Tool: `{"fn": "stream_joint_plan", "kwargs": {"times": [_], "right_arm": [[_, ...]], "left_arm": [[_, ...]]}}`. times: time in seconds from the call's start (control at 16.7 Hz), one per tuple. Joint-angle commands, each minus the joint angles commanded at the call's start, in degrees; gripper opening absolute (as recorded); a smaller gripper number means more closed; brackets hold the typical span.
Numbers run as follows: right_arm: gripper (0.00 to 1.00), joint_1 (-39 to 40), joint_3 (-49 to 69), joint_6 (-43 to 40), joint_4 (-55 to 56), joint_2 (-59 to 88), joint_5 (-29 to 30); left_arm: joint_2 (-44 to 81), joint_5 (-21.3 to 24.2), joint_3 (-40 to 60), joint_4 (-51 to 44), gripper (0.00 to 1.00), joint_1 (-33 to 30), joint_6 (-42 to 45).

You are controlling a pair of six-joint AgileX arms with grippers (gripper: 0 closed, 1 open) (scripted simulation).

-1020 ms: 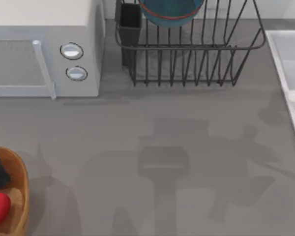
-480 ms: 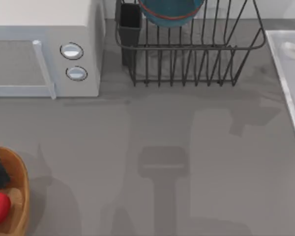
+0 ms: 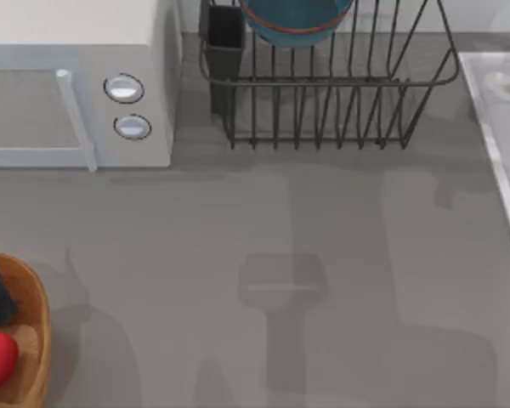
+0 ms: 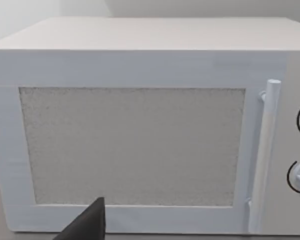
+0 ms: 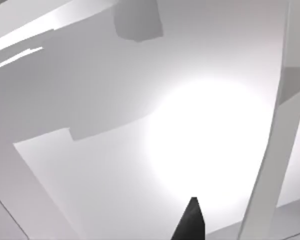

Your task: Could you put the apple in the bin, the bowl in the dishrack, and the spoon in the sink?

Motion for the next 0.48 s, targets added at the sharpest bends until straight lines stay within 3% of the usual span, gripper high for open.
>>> {"fn": "stream_joint_plan", "kwargs": {"times": [0.48], "right_arm": [[0.0,0.3,4.1,-0.1,-1.8,3.5,0.0]], "left_arm": [[0.0,0.0,0.0,0.0,1.0,0.0,0.0]]}}
